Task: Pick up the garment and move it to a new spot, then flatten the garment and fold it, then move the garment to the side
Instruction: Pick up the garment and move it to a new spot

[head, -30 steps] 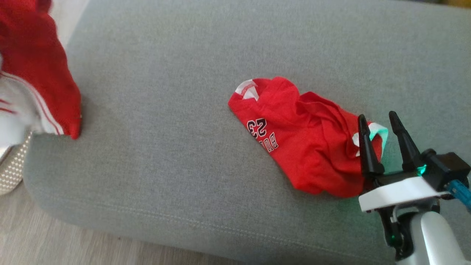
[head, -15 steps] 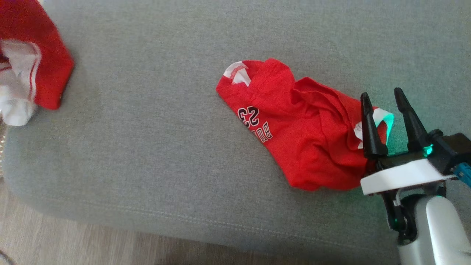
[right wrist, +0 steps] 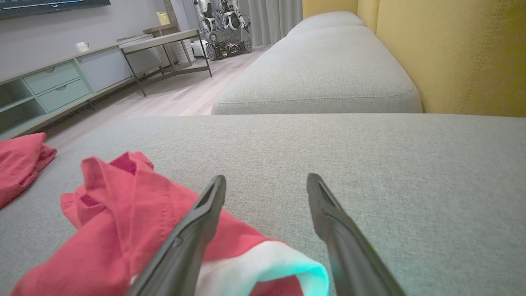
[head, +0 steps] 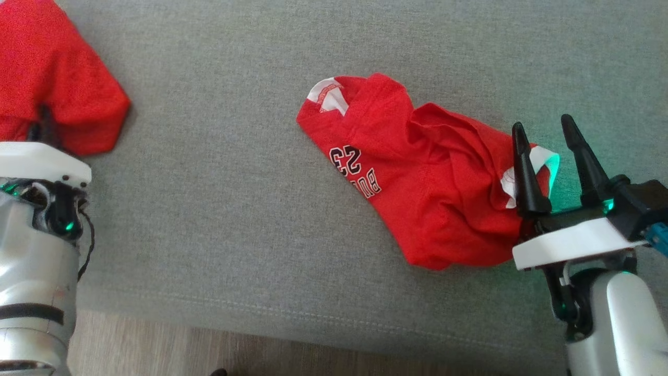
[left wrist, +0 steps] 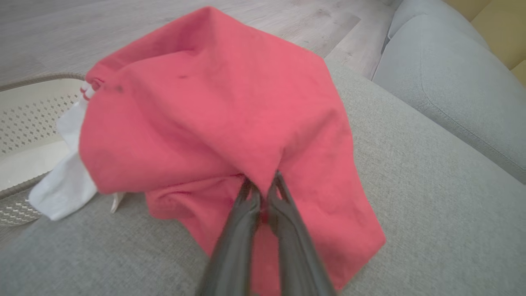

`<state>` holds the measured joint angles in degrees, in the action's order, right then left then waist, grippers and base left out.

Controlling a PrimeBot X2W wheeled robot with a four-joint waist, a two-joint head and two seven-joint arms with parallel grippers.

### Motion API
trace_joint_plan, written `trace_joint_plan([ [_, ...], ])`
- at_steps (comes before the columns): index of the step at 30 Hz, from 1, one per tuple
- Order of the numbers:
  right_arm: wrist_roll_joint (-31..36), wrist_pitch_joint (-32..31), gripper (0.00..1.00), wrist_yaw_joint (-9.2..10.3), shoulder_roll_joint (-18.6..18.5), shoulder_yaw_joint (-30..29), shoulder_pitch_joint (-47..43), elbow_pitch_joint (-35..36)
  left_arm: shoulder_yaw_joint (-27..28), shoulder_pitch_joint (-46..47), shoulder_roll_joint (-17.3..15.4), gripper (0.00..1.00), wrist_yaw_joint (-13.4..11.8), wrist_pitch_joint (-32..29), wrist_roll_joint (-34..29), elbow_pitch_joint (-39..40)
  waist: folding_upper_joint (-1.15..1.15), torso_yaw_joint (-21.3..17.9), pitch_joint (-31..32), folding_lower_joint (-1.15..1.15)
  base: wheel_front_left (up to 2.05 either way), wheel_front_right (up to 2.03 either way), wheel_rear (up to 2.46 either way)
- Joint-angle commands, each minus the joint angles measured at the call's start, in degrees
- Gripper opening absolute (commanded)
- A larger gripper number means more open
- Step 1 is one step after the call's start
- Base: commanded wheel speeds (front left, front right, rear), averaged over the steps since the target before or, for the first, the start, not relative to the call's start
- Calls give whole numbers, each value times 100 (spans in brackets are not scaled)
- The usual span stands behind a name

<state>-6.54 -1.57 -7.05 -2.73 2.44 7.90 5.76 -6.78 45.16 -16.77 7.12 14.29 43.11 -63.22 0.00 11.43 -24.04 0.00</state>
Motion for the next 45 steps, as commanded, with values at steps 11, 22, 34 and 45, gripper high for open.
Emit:
trace_joint_plan([
  [11,-113,234,100,-44,-15,137,29,18,791,-1220,-108,100,-856,70,-1555,2326,0,-125,622,0,0,0,0],
  [22,-227,419,100,-44,-15,170,-216,-240,1025,-2959,482,100,-1154,71,-2652,4840,0,-362,1284,0,0,0,0],
  [34,-220,459,100,-44,-15,172,-640,-490,440,-4619,687,100,-1185,-260,-3108,6527,0,-754,1956,0,0,0,0],
  [45,-354,445,100,-44,-15,222,-1029,-581,171,-5098,649,100,-1176,-663,-3163,6800,0,-1066,2412,0,0,0,0],
])
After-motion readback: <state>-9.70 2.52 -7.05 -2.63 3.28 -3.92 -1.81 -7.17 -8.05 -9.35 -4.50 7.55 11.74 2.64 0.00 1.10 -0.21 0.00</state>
